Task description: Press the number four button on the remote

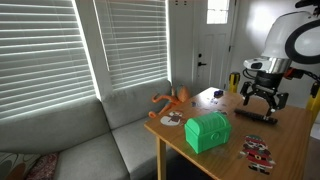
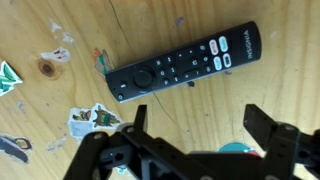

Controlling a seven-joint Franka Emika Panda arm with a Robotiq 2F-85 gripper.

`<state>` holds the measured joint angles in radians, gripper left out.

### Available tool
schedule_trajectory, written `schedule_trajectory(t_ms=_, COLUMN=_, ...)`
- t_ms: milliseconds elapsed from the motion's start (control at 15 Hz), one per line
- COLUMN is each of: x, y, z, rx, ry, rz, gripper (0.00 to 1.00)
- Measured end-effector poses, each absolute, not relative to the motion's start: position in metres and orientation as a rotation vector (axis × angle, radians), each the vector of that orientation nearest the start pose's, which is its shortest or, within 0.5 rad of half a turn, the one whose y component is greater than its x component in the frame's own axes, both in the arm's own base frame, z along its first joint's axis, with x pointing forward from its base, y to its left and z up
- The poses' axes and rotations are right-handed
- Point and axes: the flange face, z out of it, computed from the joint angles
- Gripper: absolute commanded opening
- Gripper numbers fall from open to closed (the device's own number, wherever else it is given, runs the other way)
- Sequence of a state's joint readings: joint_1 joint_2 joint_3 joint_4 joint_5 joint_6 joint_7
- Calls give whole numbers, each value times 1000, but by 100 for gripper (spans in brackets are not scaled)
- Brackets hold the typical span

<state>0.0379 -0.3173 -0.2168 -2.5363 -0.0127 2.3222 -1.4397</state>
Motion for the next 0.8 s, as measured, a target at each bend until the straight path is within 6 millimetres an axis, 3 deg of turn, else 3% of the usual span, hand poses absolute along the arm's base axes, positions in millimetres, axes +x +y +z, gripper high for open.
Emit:
schedule_trajectory(t_ms=600, x=424, y=-93, z=390, rx=-2372, ry=-2006, rz=-262, gripper=5)
schedule_trajectory(t_ms=800, x=422, y=-97, z=386, rx=-2328, ry=-2035, rz=-267, gripper=0)
